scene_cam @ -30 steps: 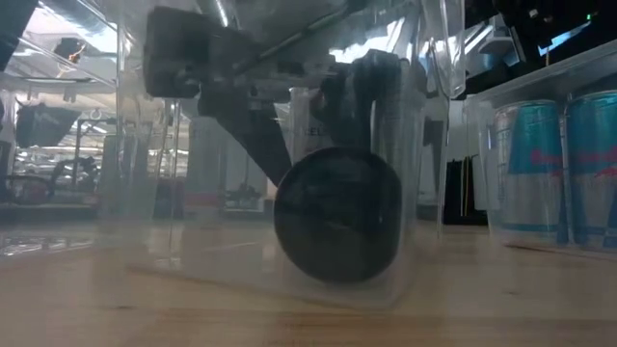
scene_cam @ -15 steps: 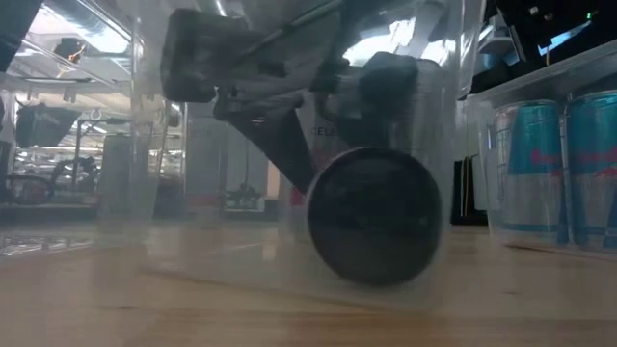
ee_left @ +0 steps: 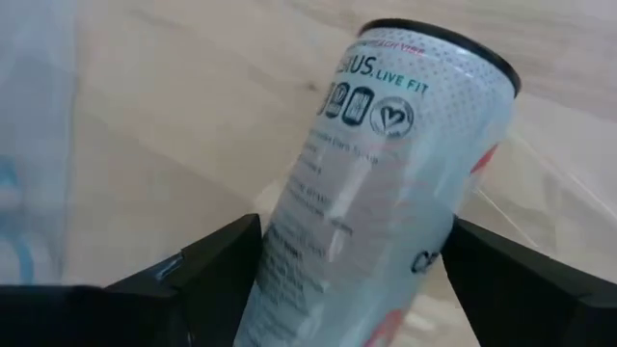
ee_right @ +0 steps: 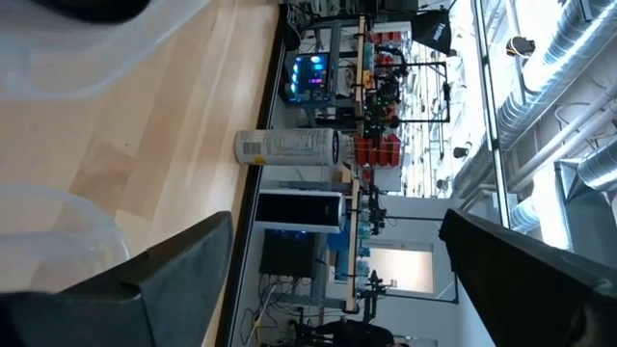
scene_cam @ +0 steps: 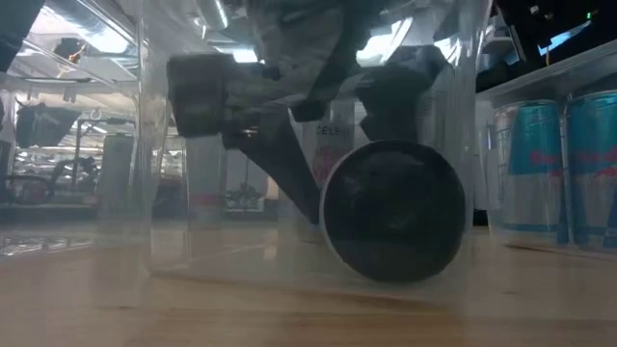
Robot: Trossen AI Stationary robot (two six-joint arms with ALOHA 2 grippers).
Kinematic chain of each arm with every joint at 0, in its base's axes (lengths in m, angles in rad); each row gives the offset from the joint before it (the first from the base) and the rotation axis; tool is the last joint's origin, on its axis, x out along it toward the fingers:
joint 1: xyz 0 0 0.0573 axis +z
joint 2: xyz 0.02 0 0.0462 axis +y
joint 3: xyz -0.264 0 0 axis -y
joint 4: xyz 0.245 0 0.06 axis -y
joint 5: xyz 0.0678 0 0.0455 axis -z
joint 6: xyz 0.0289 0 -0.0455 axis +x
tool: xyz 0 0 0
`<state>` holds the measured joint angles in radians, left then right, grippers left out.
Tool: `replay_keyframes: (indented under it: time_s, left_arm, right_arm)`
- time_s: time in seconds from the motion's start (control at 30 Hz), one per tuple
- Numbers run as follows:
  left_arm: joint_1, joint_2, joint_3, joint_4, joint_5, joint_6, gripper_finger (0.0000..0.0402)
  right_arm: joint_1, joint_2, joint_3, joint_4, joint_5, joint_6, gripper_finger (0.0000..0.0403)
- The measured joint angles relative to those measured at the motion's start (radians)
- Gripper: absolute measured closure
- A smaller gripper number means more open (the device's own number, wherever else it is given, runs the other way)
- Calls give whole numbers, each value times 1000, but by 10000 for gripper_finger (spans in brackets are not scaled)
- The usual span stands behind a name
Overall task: Sort soda cans
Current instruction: Adjust the white-pink soda can in the middle transparent bin
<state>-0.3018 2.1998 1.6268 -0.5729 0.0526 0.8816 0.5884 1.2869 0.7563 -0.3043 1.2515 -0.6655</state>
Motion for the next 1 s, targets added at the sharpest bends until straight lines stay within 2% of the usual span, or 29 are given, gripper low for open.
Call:
replay_keyframes:
  time_s: [0.23, 0.47, 0.6, 1.0]
  left_arm:
    - [0, 39, 0, 39, 27, 65, 95]
    - [2, 64, 2, 50, 51, 52, 109]
    - [0, 43, 24, 46, 18, -10, 128]
    - [-22, -27, 66, 9, -112, -113, 128]
  right_arm:
    - [0, 5, 0, 13, -6, 0, 31]
    - [0, 9, 0, 20, -6, -1, 31]
    - [0, 9, 0, 20, -6, -2, 31]
    - [0, 9, 0, 20, -6, -2, 31]
